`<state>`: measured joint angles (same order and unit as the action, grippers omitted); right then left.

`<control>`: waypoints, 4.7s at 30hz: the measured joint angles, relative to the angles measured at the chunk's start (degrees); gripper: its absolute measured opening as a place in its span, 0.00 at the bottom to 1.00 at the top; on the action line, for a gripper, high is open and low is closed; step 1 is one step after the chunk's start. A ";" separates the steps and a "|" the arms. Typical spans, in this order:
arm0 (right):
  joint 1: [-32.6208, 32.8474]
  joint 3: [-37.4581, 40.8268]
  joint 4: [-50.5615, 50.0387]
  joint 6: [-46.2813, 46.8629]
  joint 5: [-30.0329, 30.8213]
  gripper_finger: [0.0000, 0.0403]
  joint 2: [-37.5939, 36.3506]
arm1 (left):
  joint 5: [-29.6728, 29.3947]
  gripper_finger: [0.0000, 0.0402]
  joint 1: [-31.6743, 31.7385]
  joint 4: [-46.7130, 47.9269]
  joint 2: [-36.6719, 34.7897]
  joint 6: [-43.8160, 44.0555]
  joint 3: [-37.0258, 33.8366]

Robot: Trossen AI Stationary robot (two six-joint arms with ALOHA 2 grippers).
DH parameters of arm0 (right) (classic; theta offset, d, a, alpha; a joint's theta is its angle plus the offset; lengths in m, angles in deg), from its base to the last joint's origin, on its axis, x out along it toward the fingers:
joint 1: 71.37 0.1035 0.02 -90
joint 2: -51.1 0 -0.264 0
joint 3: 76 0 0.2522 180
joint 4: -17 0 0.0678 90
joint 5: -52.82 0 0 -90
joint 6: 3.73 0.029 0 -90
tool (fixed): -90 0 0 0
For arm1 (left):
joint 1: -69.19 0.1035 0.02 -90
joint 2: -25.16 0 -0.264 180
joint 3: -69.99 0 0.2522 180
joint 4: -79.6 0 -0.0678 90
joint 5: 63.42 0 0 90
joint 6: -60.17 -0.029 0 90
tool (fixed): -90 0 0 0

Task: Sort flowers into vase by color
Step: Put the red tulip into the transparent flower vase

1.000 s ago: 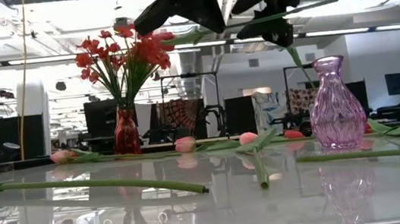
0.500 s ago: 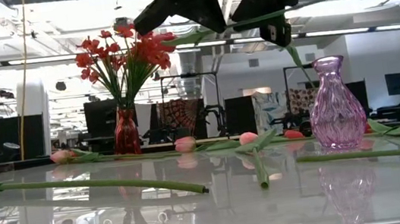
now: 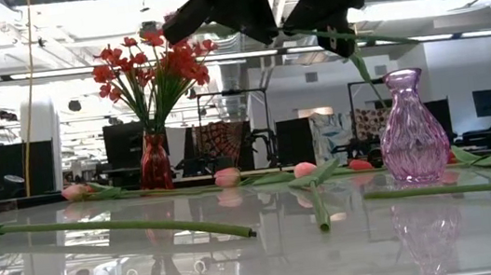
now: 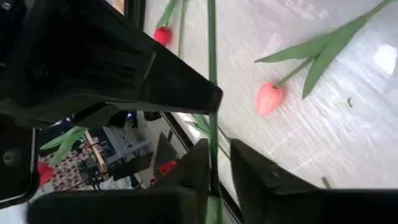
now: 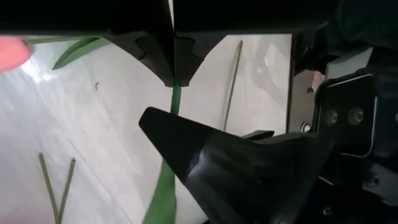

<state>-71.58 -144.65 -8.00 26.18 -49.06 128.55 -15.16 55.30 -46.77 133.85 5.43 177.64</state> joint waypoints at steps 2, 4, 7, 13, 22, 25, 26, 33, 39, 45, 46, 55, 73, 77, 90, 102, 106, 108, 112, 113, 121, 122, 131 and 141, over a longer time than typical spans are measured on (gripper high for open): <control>-0.08 0.00 -0.07 0.00 0.00 0.05 0.00 | -0.04 0.20 0.00 0.20 0.02 0.40 0.00; -0.41 0.00 -0.07 0.00 -0.02 0.05 0.00 | -0.79 0.27 -0.01 0.19 0.02 1.28 0.00; -1.40 0.00 -0.24 0.00 -0.02 0.05 0.00 | -2.01 0.37 -0.54 0.74 -0.65 5.16 0.00; -4.33 0.00 -0.04 -1.62 0.05 0.05 -1.72 | 8.70 0.45 -1.91 3.81 -8.80 15.72 0.00; -6.31 0.00 0.24 -9.65 9.52 0.05 -12.88 | 30.82 0.45 -0.83 2.08 -26.93 34.72 -11.01; -5.62 0.00 0.35 -13.79 15.06 0.05 -17.44 | 32.13 0.45 -1.59 -10.90 -34.89 37.67 -24.10; -5.26 0.00 0.42 -15.37 17.62 0.05 -18.77 | 32.30 0.45 -1.79 -16.22 -37.54 38.65 -29.08; -2.73 0.80 1.30 -25.42 37.03 0.05 -26.05 | 32.29 0.45 -2.89 -56.78 -51.49 48.02 -61.97; -2.82 5.97 3.09 -27.02 49.32 0.05 -29.77 | 31.76 0.45 -2.80 -81.39 -53.72 56.75 -81.42; -3.92 12.13 11.77 -30.62 52.98 0.05 -32.59 | 25.76 0.45 -2.78 -85.93 -53.72 63.18 -88.79; -4.25 12.71 12.50 -30.82 53.00 0.05 -32.90 | 24.55 0.45 -2.78 -86.03 -53.72 64.19 -89.14; -5.70 16.28 17.51 -33.00 53.71 0.05 -37.68 | 19.48 0.45 -2.22 -85.36 -51.92 62.70 -89.50; -10.55 32.51 35.72 -37.79 63.43 0.05 -47.04 | 25.37 0.45 1.40 -86.13 -51.91 62.81 -89.50; -14.89 35.50 37.71 -36.45 63.04 0.05 -45.51 | 25.38 0.45 1.40 -86.84 -51.91 62.75 -89.50; -25.17 41.00 51.55 -34.25 56.94 0.05 -34.11 | 25.65 0.45 1.40 -87.90 -51.89 64.08 -89.48; -26.73 41.00 54.65 -34.82 56.78 0.05 -27.43 | 26.11 0.45 1.40 -87.86 -51.89 63.51 -89.48; -27.35 41.00 58.02 -36.19 56.78 0.05 -25.60 | 26.12 0.45 1.40 -87.86 -51.89 63.55 -89.48; -27.77 41.00 59.32 -36.74 56.77 0.05 -25.23 | 26.15 0.45 1.40 -87.86 -51.89 64.02 -89.48; -28.95 40.98 61.16 -38.78 56.79 0.05 -25.22 | 26.27 0.45 1.40 -87.84 -51.89 64.34 -89.48; -29.28 40.98 61.08 -38.82 56.74 0.05 -25.22 | 26.27 0.45 1.40 -87.84 -51.89 64.36 -89.48; -30.43 40.96 60.11 -36.05 54.35 0.05 -23.61 | 26.20 0.45 1.40 -87.84 -51.89 64.52 -89.48; -30.45 40.95 60.30 -35.97 54.28 0.05 -23.03 | 26.20 0.45 1.40 -87.84 -51.89 64.57 -89.48; -30.43 40.94 62.46 -35.91 54.12 0.05 -16.84 | 26.20 0.45 1.40 -87.84 -51.89 65.35 -89.48; -30.42 40.94 62.75 -36.09 54.17 0.13 -14.01 | 26.18 0.45 1.40 -87.82 -51.89 65.33 -89.48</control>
<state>-102.01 -103.71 54.74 -9.91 5.11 114.54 11.03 56.70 -134.58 81.96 70.76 88.16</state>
